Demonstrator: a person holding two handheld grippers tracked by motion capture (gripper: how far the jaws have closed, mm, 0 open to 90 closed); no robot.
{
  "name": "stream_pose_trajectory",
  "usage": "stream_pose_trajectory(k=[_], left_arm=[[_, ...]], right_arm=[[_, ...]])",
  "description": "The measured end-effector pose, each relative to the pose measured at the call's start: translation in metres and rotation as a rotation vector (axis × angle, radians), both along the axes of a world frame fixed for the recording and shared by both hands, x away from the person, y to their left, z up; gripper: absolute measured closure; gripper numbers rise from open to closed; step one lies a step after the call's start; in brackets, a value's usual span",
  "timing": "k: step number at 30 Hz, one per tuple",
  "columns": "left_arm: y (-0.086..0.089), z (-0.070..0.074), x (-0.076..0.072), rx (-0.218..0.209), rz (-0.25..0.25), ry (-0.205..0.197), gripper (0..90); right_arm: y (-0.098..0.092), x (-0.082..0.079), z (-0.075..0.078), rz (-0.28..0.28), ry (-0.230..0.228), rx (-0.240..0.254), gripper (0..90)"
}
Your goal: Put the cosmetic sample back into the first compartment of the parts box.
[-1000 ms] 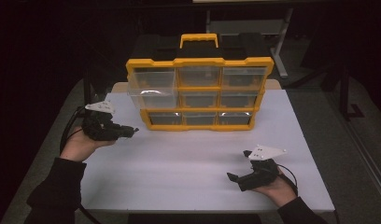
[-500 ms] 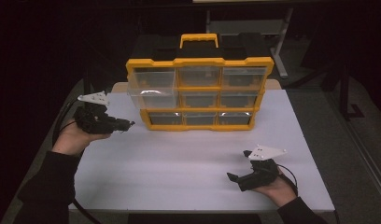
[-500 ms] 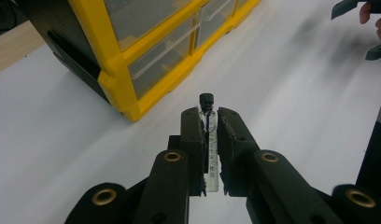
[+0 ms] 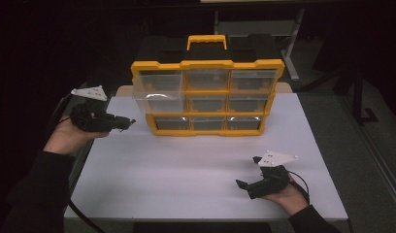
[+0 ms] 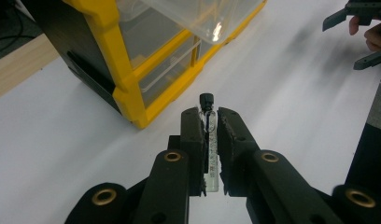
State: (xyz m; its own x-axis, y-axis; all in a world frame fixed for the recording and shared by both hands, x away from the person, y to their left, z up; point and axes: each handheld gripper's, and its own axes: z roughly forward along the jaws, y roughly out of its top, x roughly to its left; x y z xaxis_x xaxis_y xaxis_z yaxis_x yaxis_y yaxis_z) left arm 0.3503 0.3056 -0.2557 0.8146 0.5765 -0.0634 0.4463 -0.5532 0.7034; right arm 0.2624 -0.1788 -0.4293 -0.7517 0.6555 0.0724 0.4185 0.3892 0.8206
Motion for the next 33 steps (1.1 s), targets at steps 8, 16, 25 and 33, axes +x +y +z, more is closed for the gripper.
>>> stream_pose_trajectory(k=[8,16,25,33], left_arm=[[0.005,0.018,0.0,0.005,0.001,-0.013,80.6],[0.006,0.043,0.0,0.015,-0.004,-0.036,80.6],[0.005,0.065,0.005,0.018,-0.006,-0.046,80.6],[0.005,0.079,0.008,0.021,-0.008,-0.056,80.6]], right_arm=[[0.0,0.0,0.0,-0.001,0.001,0.001,0.0],[0.0,0.0,0.0,-0.002,0.002,0.003,0.0],[0.0,0.0,0.0,-0.001,0.003,0.003,0.0],[0.0,0.0,0.0,-0.001,0.004,0.003,0.0]])
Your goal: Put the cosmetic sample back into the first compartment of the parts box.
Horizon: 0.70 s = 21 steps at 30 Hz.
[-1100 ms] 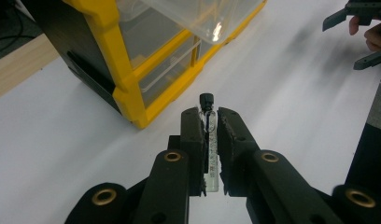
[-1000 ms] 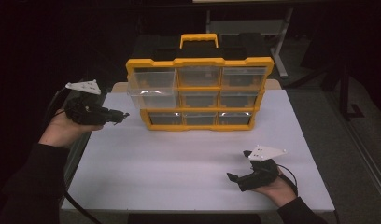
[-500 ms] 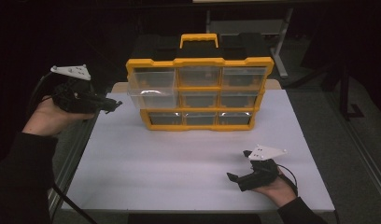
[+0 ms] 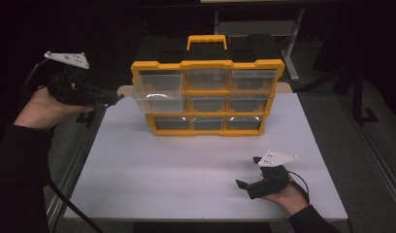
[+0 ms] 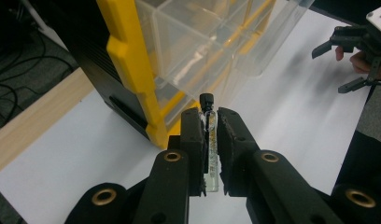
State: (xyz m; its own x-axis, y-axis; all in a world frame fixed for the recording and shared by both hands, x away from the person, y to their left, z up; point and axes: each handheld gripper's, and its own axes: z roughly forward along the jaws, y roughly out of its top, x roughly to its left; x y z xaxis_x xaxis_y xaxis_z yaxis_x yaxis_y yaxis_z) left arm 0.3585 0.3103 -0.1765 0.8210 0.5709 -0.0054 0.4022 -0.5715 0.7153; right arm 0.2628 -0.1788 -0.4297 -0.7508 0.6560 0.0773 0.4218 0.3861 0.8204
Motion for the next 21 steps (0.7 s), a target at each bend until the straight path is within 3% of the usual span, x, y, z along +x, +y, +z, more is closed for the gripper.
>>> stream_pose_trajectory(k=[10,21], left_arm=[[-0.009,0.03,0.006,0.009,-0.009,-0.028,80.6],[-0.03,0.047,0.017,0.019,-0.04,-0.033,80.6]], right_arm=[[0.0,-0.001,0.001,0.0,0.004,0.005,0.0],[-0.001,0.0,0.0,0.0,0.002,0.004,0.0]])
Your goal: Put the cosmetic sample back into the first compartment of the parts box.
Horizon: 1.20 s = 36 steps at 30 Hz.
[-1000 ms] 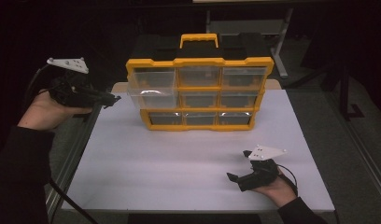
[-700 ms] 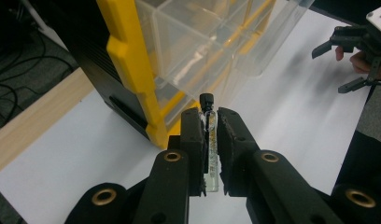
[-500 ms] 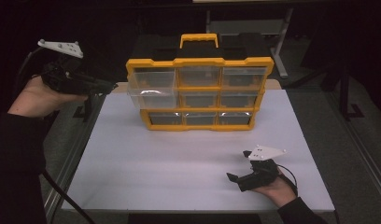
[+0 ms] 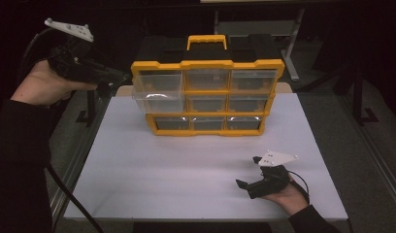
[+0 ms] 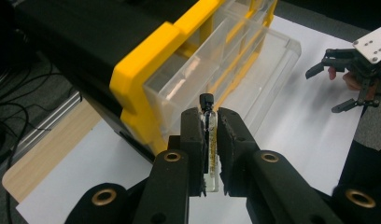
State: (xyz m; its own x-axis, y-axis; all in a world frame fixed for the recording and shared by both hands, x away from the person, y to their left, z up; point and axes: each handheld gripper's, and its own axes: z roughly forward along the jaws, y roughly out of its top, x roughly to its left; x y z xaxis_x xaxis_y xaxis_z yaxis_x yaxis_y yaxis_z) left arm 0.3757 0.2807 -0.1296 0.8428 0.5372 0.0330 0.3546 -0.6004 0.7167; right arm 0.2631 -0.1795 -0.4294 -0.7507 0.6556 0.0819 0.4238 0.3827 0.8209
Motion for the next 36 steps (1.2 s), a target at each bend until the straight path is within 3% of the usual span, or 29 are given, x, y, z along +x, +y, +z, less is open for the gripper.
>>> stream_pose_trajectory(k=[11,24,36], left_arm=[[-0.033,0.003,0.012,0.036,-0.05,0.002,80.6],[-0.068,-0.014,0.028,0.109,-0.085,0.038,80.4],[-0.088,-0.033,0.036,0.161,-0.106,0.076,80.1]], right_arm=[[0.0,0.0,0.0,-0.002,-0.002,0.001,0.0],[0.0,0.0,0.0,-0.001,0.0,0.002,0.0],[-0.001,0.0,0.0,-0.002,0.003,0.005,0.0]])
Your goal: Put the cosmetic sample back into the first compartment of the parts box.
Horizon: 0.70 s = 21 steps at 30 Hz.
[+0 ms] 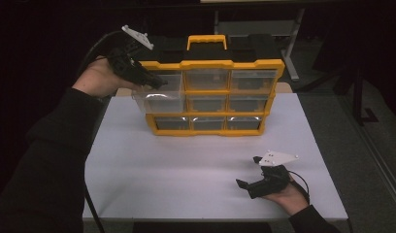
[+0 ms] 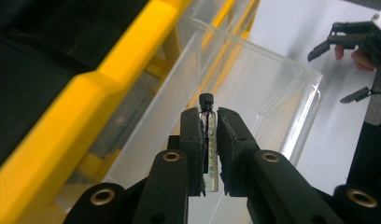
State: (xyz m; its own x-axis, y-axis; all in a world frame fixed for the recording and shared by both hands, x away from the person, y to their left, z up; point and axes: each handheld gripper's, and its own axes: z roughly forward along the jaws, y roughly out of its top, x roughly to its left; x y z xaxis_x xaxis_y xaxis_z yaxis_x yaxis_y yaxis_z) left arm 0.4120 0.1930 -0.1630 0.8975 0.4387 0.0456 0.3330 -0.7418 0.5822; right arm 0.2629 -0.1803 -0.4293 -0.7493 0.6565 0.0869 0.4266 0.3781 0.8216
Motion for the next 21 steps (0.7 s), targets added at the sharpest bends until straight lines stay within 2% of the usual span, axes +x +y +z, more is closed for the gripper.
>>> stream_pose_trajectory(k=[6,13,21], left_arm=[[0.0,-0.002,0.001,-0.003,0.007,0.002,78.3],[0.014,0.009,-0.002,-0.067,0.027,-0.016,69.7],[0.04,0.025,-0.011,-0.144,0.055,-0.039,62.6]], right_arm=[[-0.001,0.0,0.0,-0.002,-0.001,0.0,0.0],[-0.001,0.0,0.0,-0.002,-0.001,-0.001,0.0],[-0.001,0.0,0.0,-0.001,-0.002,-0.004,0.0]])
